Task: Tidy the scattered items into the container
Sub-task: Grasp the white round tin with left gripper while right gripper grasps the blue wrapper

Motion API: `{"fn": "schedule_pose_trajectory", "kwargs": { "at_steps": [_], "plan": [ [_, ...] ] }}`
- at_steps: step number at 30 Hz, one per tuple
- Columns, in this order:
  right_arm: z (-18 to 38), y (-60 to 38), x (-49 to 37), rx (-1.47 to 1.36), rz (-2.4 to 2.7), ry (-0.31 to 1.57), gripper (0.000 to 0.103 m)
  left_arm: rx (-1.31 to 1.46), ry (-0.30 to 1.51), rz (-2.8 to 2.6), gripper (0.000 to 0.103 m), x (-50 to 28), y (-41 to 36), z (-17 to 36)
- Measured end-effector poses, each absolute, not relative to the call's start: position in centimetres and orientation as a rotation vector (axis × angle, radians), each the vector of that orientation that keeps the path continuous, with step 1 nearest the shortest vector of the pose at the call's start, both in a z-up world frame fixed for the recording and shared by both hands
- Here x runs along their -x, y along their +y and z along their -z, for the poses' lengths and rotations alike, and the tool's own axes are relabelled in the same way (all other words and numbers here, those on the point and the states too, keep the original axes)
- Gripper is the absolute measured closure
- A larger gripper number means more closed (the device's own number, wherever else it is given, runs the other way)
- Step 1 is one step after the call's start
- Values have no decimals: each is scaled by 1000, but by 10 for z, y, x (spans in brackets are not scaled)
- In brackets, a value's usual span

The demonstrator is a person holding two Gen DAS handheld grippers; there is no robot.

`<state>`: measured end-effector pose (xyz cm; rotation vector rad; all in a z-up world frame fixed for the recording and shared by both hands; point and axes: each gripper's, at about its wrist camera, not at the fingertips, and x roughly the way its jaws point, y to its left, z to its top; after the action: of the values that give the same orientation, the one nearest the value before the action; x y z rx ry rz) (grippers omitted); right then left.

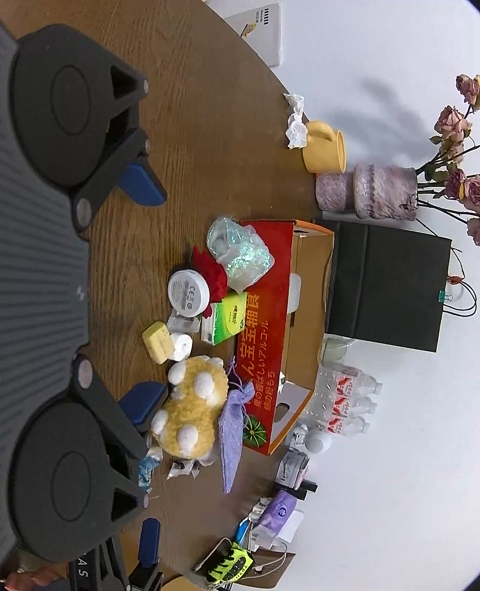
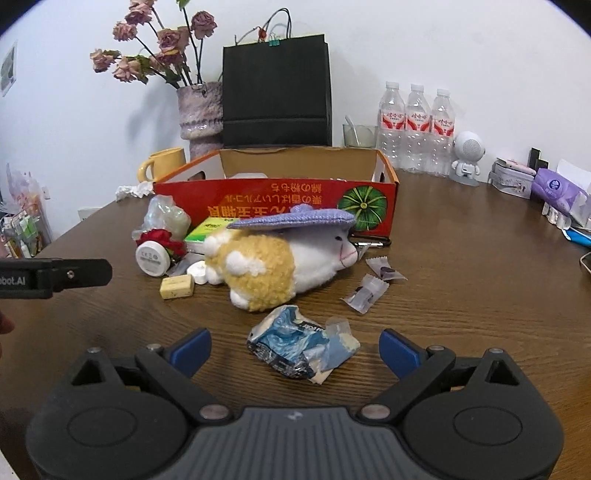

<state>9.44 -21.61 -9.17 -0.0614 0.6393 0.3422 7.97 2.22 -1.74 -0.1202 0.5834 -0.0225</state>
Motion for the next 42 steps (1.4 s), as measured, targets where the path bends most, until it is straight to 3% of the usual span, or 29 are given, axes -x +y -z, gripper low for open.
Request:
{"fn": "schedule_pose_trajectory", "kwargs": {
  "at_steps": [11, 13, 16, 18, 19, 20, 21, 23, 42],
  "plan": [
    [104, -210, -114, 71, -308, 686, 12, 55, 602, -9, 2, -126, 9, 25],
    [106, -210, -117, 67, -306, 694, 17, 59, 621, -1, 5, -139, 6, 29],
    [108, -210, -119, 73, -299, 694, 34, 52, 645, -17, 16, -153, 4, 36],
    [107, -212, -120, 72, -297, 685, 59, 57, 667, -23, 23, -159, 4, 42],
    [107, -213, -121, 62, -300, 681, 64, 67, 676, -26, 31, -162, 6, 45],
    [106, -215, -122, 51, -300, 679, 78, 76, 683, -28, 40, -164, 8, 46],
    [106, -216, -123, 42, -300, 681, 83, 88, 688, -28, 45, -167, 10, 48],
    [105, -219, -126, 22, -304, 684, 83, 117, 688, -12, 62, -168, 15, 49],
    [84, -228, -113, 3, -299, 591, 83, 137, 610, -2, 63, -132, 30, 28]
  ]
}}
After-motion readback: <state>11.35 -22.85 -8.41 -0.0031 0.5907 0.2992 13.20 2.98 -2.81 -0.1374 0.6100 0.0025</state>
